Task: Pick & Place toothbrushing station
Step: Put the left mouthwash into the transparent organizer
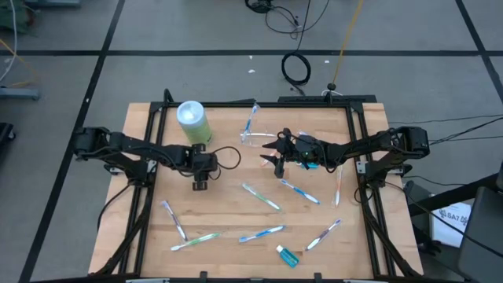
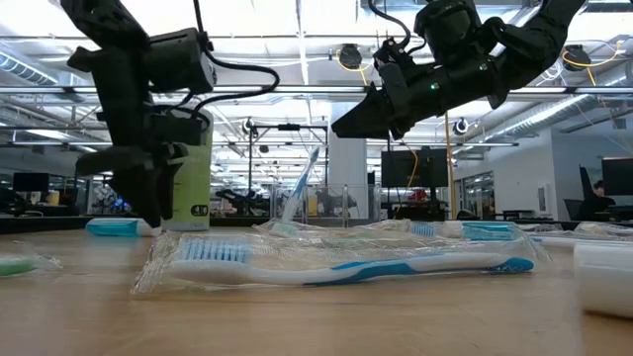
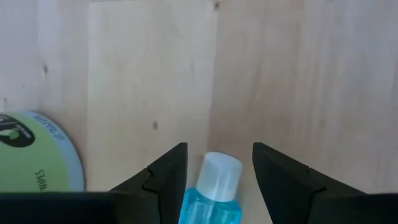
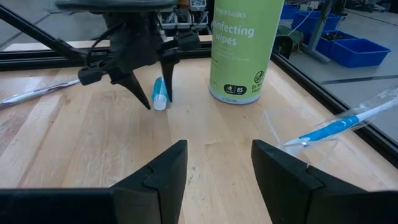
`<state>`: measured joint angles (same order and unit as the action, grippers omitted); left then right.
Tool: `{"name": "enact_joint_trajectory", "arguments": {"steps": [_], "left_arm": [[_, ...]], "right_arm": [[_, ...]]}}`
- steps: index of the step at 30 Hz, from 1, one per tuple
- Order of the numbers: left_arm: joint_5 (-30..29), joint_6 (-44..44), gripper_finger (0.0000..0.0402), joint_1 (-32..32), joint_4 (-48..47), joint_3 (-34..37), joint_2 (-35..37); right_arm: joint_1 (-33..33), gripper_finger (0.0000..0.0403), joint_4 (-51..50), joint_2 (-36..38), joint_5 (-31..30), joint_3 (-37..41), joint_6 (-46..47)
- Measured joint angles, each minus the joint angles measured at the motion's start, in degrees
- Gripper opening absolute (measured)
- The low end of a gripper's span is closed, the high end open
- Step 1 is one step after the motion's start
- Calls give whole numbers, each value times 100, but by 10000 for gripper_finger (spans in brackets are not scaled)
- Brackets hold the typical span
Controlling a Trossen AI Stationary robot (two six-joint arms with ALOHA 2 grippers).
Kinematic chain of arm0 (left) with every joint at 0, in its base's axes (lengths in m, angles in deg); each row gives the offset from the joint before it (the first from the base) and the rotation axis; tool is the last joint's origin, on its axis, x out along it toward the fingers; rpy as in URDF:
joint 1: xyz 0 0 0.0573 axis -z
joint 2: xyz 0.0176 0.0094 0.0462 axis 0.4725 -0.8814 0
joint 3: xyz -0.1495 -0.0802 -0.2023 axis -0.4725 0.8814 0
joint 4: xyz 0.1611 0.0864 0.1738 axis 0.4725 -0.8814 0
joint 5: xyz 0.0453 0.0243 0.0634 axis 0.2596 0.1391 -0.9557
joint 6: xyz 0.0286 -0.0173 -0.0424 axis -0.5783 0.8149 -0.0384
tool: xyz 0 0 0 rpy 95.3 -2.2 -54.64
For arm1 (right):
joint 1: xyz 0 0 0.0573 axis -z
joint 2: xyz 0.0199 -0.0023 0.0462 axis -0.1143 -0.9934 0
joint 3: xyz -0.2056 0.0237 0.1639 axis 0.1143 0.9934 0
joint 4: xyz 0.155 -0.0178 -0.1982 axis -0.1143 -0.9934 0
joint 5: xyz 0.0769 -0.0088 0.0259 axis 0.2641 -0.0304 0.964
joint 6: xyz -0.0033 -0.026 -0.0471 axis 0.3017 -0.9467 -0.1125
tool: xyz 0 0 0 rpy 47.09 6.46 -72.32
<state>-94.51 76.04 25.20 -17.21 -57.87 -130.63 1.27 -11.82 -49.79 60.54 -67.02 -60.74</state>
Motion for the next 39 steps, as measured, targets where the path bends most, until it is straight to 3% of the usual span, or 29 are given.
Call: {"name": "enact_joint_trajectory", "arguments": {"steps": [10,24,29,33,39], "left_arm": [[508,52,188,-189,136,70,-237],[511,-103,188,-181,-69,81,-321],[496,-713,188,-169,-21,48,-283],[472,-1450,188,-172,-633,-192,-310],[512,-1409,188,-144,-1695,-821,-302]], "right_arm": [[0,171,0,0,0,0,0],[-1,171,18,0,0,0,0],[0,171,13,0,0,0,0],[-1,171,3,0,0,0,0],[0,171,2,0,0,0,2]]}}
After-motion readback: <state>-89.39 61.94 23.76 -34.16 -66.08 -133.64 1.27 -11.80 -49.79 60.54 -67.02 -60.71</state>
